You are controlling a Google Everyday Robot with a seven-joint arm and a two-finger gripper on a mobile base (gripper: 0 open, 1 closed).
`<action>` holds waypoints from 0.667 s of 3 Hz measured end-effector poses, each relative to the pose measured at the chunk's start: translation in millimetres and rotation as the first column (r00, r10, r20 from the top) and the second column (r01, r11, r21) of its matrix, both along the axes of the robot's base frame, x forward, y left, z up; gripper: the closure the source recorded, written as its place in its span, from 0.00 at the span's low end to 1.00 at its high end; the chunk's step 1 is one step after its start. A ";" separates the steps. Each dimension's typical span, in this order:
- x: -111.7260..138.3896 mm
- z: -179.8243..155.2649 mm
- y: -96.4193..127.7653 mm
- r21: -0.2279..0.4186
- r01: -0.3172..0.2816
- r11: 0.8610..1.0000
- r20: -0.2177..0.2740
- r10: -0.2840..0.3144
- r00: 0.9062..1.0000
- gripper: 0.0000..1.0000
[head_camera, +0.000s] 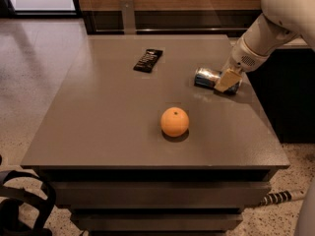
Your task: Knock redbull can over
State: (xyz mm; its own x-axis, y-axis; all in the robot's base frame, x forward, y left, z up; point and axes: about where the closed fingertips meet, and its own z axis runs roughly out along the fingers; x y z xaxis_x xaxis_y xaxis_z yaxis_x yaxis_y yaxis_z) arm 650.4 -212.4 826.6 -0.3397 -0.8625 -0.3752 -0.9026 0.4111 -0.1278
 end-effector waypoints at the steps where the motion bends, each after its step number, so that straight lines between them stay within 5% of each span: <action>1: 0.2 -1.5 0.8 0.000 -0.001 1.000 -0.003 0.001 1.000 0.30; 2: 0.3 -2.7 1.4 0.000 -0.002 1.000 -0.004 0.002 1.000 0.01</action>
Offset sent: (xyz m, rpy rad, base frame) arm 0.0002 0.0008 -0.0016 0.0002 0.0025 0.0013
